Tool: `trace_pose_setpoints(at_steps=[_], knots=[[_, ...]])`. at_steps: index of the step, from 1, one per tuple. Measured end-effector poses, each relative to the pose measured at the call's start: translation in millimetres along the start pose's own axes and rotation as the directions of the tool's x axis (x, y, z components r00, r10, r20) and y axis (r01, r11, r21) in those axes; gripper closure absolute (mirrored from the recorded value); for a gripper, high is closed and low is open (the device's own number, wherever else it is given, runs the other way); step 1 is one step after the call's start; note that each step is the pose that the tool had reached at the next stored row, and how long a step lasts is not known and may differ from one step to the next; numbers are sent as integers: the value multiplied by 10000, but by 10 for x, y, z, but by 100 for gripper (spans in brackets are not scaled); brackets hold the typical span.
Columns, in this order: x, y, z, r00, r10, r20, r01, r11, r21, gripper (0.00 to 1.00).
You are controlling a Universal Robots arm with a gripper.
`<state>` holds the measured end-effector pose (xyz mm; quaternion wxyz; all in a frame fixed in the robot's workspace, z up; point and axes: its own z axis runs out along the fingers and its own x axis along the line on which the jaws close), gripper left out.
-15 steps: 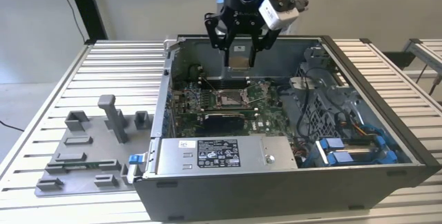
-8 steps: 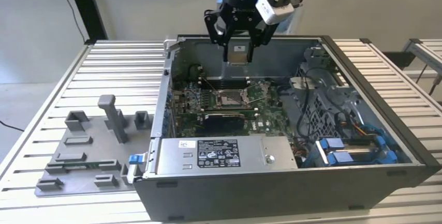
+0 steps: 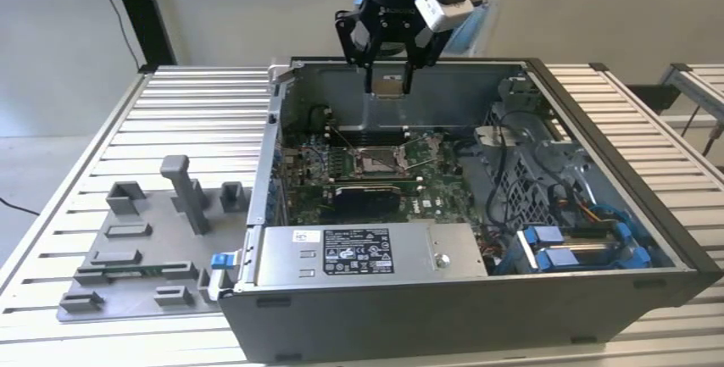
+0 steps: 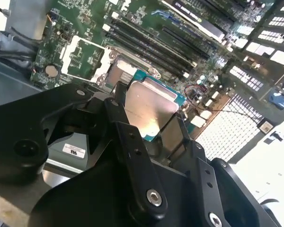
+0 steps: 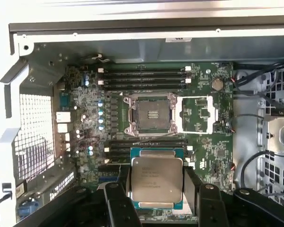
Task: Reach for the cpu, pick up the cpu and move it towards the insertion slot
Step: 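Pick up the cpu and move it towards the insertion slot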
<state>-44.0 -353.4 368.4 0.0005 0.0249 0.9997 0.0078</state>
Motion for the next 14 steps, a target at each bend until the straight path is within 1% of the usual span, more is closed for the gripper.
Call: trace_pose_setpoints(at_steps=[3, 6, 10, 14], knots=[[-8, 84, 18, 10000, 0, 2, 0, 10000, 18, 100], [-12, 150, 40, 10000, -3, 4, 3, 10000, 36, 100], [-11, 229, 75, 10000, -24, 16, 24, 10000, 50, 100], [-8, 290, 103, 10000, -89, 44, 88, 9999, 51, 100]])
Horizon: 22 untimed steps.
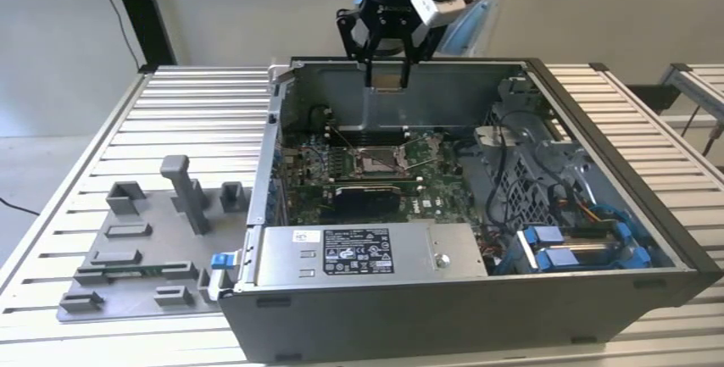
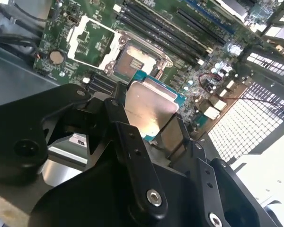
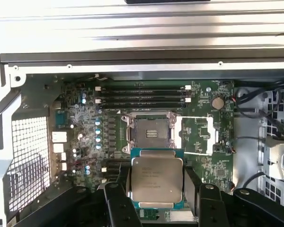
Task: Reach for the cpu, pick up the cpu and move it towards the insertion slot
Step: 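Pick up the cpu and move it towards the insertion slot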
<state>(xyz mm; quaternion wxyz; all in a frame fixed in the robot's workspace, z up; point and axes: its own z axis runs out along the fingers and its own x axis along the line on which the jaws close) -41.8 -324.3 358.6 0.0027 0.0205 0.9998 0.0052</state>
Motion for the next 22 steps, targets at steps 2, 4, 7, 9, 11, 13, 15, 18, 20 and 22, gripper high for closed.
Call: trace_pose_setpoints(at_steps=[2, 4, 7, 9, 11, 13, 15, 18, 20, 22], knots=[[-1, 22, 7, 10000, -66, 4, 66, 10000, 1, 100], [-1, 44, 9, 9999, -122, 4, 122, 9999, 2, 100], [0, 59, 9, 9999, -162, 3, 162, 9999, 2, 100], [0, 65, 9, 9999, -161, 3, 161, 9999, 2, 100], [0, 68, 2, 9999, -162, 4, 162, 9999, 2, 100], [0, 70, -12, 9999, -161, 3, 161, 9999, 1, 100], [0, 73, -21, 9999, -160, 4, 160, 9999, 1, 100], [2, 75, -36, 9999, -153, 4, 153, 9999, 0, 100], [4, 75, -39, 9999, -145, 4, 145, 9999, 0, 100], [4, 75, -39, 9999, -145, 5, 145, 9999, 0, 100]])
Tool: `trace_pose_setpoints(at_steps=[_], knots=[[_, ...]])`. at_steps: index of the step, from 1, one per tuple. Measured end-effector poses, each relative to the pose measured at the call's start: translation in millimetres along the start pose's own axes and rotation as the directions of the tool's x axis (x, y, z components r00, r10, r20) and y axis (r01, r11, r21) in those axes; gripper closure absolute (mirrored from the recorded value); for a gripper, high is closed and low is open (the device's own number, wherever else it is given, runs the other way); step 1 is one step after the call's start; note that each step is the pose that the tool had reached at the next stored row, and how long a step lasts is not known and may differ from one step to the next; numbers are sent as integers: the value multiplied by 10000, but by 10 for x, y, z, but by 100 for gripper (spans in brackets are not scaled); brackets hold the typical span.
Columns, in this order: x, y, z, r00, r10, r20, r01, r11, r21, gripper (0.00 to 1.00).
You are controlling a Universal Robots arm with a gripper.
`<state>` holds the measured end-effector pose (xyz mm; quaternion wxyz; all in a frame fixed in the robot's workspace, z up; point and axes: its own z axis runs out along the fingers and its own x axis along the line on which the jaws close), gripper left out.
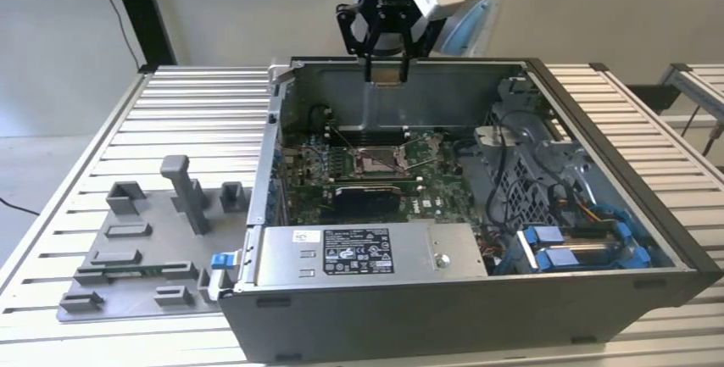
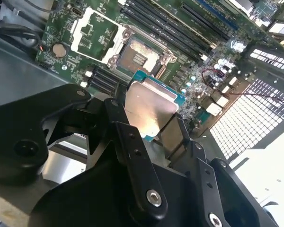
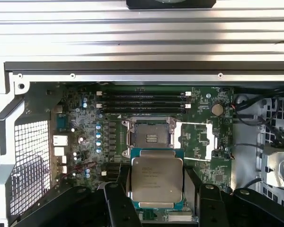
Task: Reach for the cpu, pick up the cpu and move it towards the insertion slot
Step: 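Pick up the cpu and move it towards the insertion slot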
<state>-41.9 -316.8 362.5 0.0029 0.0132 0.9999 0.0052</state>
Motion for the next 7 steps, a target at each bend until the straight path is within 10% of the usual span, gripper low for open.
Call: trace_pose_setpoints(at_steps=[7], knots=[[1, 0, -1, 10000, 0, -1, 0, 10000, 2, 100]])
